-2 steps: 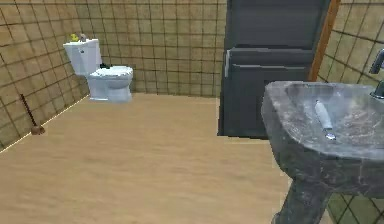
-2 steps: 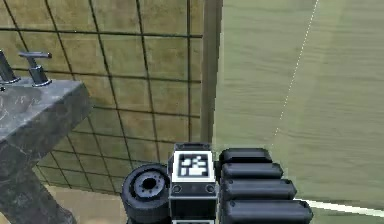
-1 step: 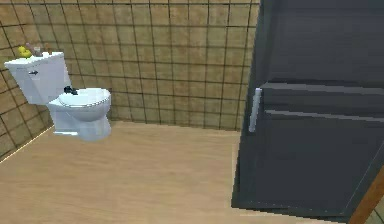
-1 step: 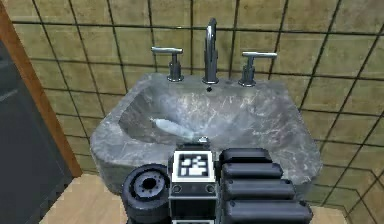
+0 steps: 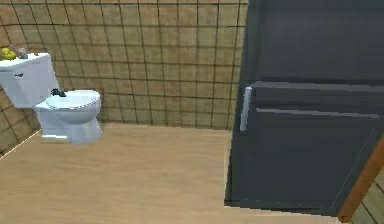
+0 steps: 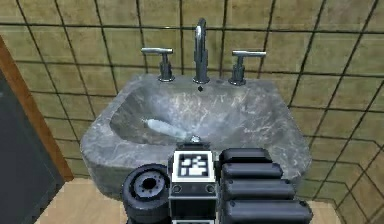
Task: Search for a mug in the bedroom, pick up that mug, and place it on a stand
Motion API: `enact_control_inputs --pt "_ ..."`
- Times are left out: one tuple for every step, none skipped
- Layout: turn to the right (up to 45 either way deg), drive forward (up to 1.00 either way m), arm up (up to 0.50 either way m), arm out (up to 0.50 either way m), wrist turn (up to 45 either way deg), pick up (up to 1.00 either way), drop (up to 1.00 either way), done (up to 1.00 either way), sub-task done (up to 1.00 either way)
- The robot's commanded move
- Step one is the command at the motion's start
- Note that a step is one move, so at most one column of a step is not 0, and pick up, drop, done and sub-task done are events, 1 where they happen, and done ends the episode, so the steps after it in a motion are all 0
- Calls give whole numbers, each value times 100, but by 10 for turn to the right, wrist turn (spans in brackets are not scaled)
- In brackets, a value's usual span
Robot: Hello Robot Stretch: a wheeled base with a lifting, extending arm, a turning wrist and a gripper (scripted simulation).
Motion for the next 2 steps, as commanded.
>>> enact_control_inputs --pt "-450 0 0 0 0 0 0 0 0" --pt "-300 0 0 0 0 0 0 0 0"
